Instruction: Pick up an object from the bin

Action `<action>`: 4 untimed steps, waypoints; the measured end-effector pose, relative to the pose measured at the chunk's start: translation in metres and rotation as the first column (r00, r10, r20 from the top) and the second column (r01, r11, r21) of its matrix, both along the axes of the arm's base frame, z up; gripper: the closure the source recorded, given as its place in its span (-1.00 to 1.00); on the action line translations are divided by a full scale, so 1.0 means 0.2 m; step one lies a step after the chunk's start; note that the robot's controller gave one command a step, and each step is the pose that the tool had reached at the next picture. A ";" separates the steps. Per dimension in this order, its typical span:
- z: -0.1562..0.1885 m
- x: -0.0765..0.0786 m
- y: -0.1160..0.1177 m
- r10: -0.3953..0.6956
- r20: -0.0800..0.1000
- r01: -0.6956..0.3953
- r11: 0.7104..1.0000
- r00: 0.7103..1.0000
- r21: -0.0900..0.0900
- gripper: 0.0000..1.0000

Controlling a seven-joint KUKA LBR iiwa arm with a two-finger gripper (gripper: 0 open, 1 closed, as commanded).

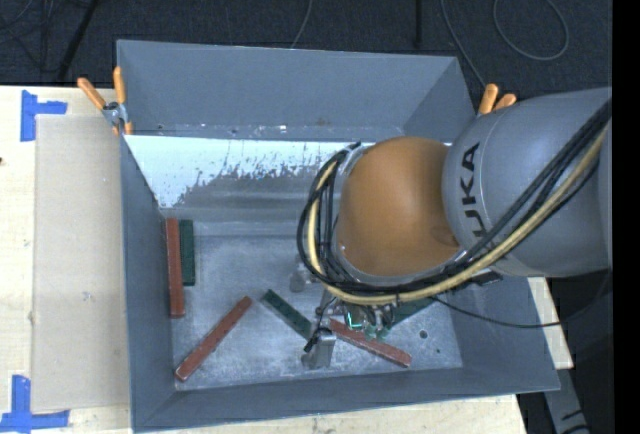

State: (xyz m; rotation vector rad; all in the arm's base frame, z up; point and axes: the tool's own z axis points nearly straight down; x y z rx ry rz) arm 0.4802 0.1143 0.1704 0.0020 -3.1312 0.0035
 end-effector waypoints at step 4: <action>-0.51 0.12 0.03 -0.720 0.006 0.720 0.694 0.694 -0.001 -1.00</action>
Offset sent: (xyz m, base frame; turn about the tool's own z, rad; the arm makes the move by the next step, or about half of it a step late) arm 0.0252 -0.0567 -0.1004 0.3015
